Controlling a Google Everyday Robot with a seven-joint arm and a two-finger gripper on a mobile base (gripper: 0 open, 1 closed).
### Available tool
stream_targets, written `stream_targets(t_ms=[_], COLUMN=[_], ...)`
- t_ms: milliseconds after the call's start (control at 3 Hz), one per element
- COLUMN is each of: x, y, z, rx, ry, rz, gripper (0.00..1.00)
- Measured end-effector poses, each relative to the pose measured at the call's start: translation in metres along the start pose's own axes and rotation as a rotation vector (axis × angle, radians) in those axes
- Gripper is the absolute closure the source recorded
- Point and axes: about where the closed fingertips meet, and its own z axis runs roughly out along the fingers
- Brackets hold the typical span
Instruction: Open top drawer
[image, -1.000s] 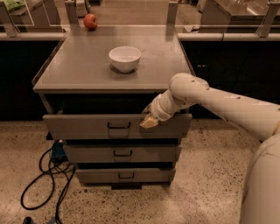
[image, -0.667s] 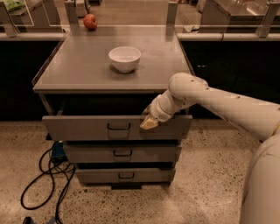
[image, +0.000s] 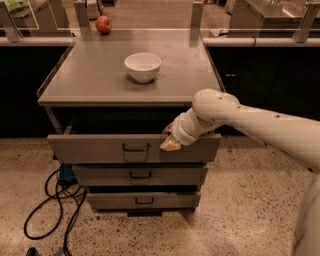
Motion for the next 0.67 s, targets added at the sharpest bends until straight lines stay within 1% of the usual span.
stream_targets(t_ms=[333,667], x=[-0.001,0.004], y=[0.0,0.021], z=[-0.003,-0.004], rx=[0.0,0.01], ry=[0.0,0.018], rz=[0.0,0.008], gripper=[1.0,1.0])
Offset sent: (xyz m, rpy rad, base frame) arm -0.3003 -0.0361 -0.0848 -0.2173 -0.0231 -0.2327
